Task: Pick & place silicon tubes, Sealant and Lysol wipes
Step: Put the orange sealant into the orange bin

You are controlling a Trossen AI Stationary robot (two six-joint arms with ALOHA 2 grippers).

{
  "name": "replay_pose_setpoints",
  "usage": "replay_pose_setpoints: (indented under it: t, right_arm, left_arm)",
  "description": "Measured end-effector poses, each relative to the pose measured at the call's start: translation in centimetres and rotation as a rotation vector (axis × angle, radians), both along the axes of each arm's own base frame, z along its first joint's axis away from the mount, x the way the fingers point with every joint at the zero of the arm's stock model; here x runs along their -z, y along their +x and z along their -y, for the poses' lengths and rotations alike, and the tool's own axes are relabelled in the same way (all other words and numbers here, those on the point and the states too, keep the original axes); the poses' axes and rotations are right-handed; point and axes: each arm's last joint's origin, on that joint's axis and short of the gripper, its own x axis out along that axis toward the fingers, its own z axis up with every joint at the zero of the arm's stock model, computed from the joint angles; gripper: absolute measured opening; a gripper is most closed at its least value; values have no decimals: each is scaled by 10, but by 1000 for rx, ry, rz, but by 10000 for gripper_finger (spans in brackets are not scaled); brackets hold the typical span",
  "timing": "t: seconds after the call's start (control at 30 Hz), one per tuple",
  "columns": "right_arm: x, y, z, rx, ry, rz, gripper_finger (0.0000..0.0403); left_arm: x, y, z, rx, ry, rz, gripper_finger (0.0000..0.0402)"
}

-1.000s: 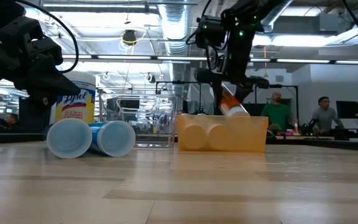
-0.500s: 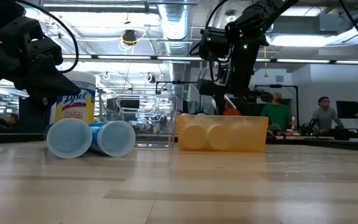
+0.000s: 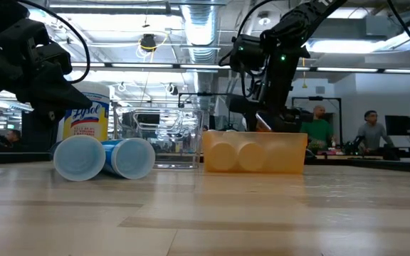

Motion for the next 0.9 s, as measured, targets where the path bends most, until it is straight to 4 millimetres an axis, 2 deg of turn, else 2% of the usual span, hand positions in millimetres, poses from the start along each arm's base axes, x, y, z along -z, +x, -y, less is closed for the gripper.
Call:
replay_pose_setpoints:
  t: [0.9]
  right_arm:
    - [0, 0, -1, -30, 18, -7, 233]
  left_arm:
    - [0, 0, 0, 1, 4, 0, 0]
